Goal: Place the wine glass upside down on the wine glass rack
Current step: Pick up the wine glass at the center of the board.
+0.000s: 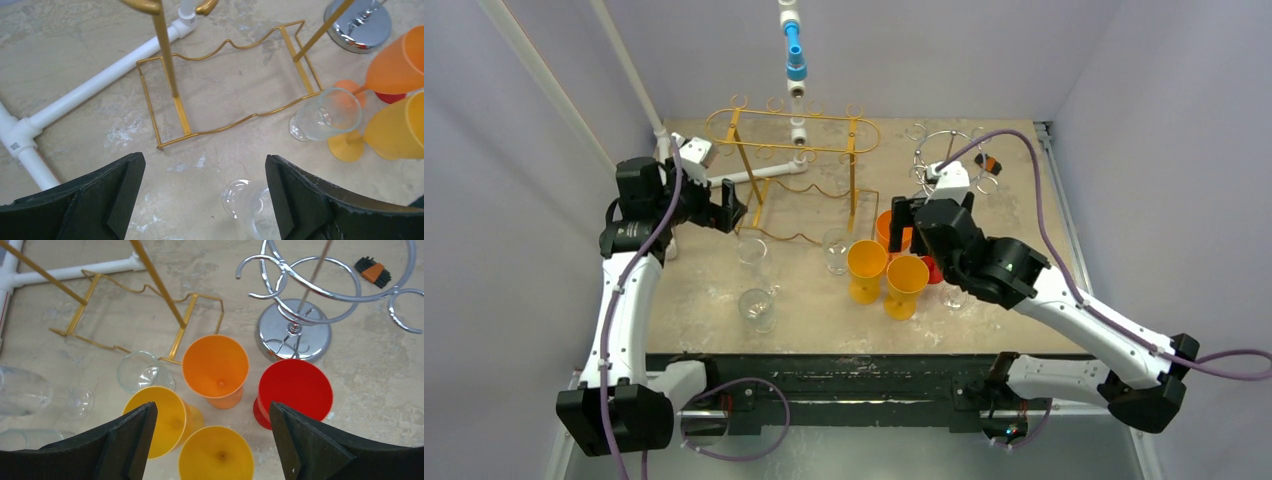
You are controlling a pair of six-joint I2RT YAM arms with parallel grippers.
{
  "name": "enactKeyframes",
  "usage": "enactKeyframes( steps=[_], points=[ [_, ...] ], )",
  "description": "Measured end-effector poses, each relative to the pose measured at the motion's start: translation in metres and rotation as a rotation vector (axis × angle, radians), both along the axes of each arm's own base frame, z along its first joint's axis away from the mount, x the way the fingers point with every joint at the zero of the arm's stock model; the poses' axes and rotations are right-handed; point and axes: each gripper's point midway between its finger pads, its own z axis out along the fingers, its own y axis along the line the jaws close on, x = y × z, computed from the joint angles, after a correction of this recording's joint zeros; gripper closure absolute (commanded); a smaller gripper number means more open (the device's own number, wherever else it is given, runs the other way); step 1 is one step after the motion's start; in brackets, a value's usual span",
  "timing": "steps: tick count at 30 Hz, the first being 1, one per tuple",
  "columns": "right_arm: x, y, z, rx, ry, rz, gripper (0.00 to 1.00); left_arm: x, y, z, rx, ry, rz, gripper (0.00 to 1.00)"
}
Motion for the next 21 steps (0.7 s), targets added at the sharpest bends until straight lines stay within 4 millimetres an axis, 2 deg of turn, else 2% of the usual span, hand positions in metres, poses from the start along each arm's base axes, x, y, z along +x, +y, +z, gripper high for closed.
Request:
enactKeyframes(
  steps=[6, 9, 13, 18, 21],
  points=[
    [-0.014, 0.032, -0.007, -0.04, 0.023, 0.084, 0.08, -0.02, -0.011, 0.007, -0.013, 0.099, -0.079, 0.0],
    [-0.016, 0.038, -0.007, -0.039, 0.027, 0.099, 0.1, -0.034, -0.014, -0.003, -0.006, 0.16, -0.109, 0.01],
    [-0.017, 0.05, -0.013, -0.044, 0.047, 0.127, 0.12, -0.05, -0.014, -0.018, 0.016, 0.237, -0.14, 0.07],
    [-0.016, 0.074, -0.026, -0.069, 0.079, 0.171, 0.12, -0.061, -0.012, -0.036, 0.046, 0.316, -0.174, 0.1],
    [-0.017, 0.08, -0.031, -0.077, 0.089, 0.186, 0.12, -0.065, -0.011, -0.047, 0.059, 0.351, -0.186, 0.15]
  ],
)
